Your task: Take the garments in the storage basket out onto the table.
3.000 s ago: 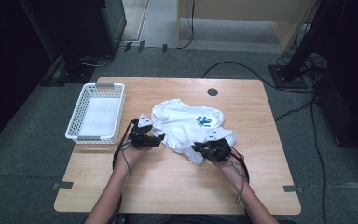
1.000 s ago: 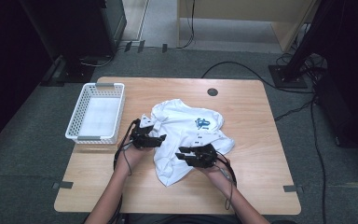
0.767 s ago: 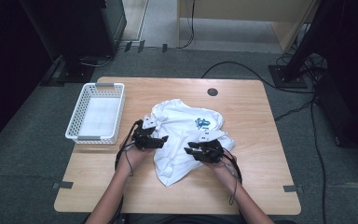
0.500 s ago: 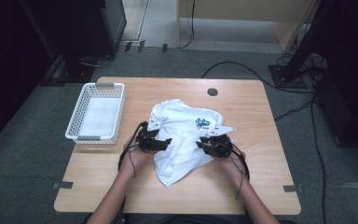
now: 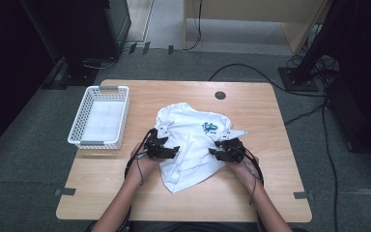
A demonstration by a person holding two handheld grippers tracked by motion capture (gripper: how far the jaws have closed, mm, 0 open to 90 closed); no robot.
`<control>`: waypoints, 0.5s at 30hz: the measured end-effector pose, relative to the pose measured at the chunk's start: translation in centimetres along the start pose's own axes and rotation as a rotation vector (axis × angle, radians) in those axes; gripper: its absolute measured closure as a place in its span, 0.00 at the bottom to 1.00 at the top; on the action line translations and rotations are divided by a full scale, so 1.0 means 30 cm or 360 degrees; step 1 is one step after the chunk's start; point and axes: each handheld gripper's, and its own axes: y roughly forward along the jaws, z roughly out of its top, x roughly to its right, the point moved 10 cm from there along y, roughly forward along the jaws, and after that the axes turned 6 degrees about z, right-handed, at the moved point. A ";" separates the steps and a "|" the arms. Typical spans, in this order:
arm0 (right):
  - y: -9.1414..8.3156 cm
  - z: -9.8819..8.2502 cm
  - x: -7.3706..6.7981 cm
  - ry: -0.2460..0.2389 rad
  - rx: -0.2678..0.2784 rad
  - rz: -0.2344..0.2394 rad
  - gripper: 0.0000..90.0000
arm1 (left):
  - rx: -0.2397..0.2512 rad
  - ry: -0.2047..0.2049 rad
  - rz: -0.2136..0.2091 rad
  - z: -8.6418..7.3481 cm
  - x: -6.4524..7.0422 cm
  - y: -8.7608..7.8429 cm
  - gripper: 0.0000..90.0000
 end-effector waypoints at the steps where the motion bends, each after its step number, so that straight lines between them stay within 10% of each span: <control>1: 0.003 -0.002 -0.008 -0.0019 0.0000 0.0003 0.51 | 0.0000 0.0000 0.0005 0.000 -0.001 0.000 0.33; 7: 0.008 0.000 -0.049 -0.0060 -0.0051 0.0000 0.45 | 0.0048 0.0015 -0.0030 0.030 0.040 -0.013 0.33; 15: -0.029 0.071 -0.001 0.0011 0.0092 0.0019 0.47 | 0.0054 0.0059 -0.0059 0.045 0.109 -0.006 0.32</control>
